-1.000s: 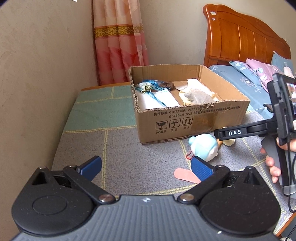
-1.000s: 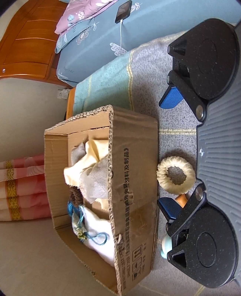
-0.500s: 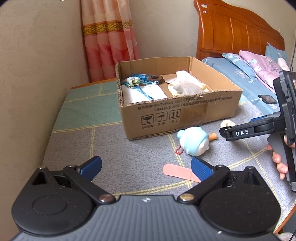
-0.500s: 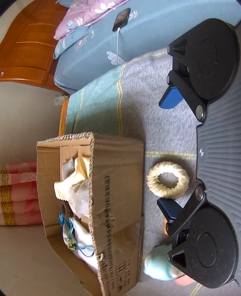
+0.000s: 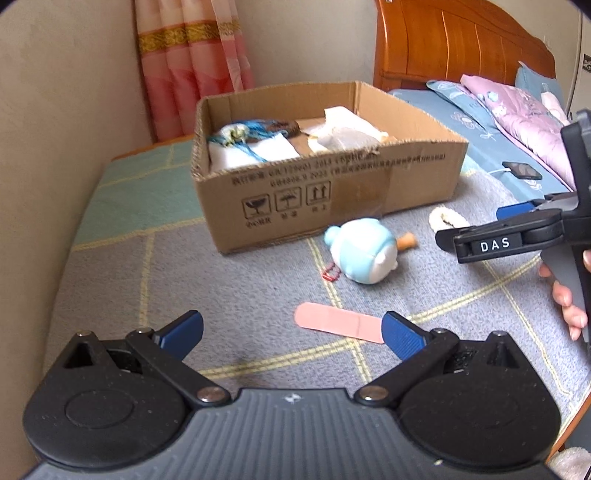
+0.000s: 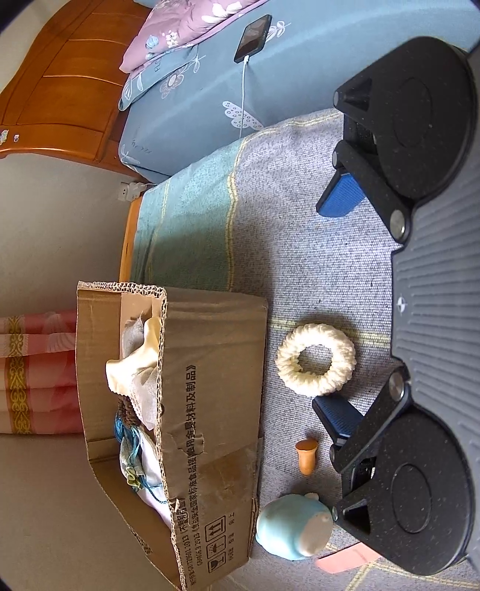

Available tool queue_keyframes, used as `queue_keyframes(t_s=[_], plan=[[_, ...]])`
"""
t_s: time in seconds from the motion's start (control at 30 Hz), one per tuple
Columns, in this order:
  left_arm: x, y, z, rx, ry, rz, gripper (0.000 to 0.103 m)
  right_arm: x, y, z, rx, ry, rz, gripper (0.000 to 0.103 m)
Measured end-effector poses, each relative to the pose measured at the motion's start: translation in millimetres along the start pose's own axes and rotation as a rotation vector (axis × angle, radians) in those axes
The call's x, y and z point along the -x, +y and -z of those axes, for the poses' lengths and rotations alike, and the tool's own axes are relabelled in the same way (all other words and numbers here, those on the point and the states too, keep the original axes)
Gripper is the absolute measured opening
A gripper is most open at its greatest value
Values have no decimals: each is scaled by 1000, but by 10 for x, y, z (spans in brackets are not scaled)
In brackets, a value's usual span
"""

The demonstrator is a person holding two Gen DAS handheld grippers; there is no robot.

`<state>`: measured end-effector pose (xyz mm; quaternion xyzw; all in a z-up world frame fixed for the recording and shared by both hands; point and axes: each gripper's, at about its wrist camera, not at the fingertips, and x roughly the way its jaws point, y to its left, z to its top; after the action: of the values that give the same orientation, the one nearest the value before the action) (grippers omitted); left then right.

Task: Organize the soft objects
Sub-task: 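Move both tools back toward the pink strip and cream ring toy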

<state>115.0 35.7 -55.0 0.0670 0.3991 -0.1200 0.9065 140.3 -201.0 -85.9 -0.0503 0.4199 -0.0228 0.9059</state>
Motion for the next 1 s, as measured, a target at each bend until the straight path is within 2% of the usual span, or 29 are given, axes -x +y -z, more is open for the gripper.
queue_keyframes(t_s=[0.37, 0.77, 1.0], plan=[[-369, -168, -109, -10, 49, -80, 102, 30, -3, 44, 1, -18, 1, 103], [-170, -93, -5, -76, 130, -165, 103, 43, -21, 65, 9, -22, -10, 103], [-108, 96, 89, -25, 133, -197, 103, 46, -25, 72, 13, -27, -13, 103]])
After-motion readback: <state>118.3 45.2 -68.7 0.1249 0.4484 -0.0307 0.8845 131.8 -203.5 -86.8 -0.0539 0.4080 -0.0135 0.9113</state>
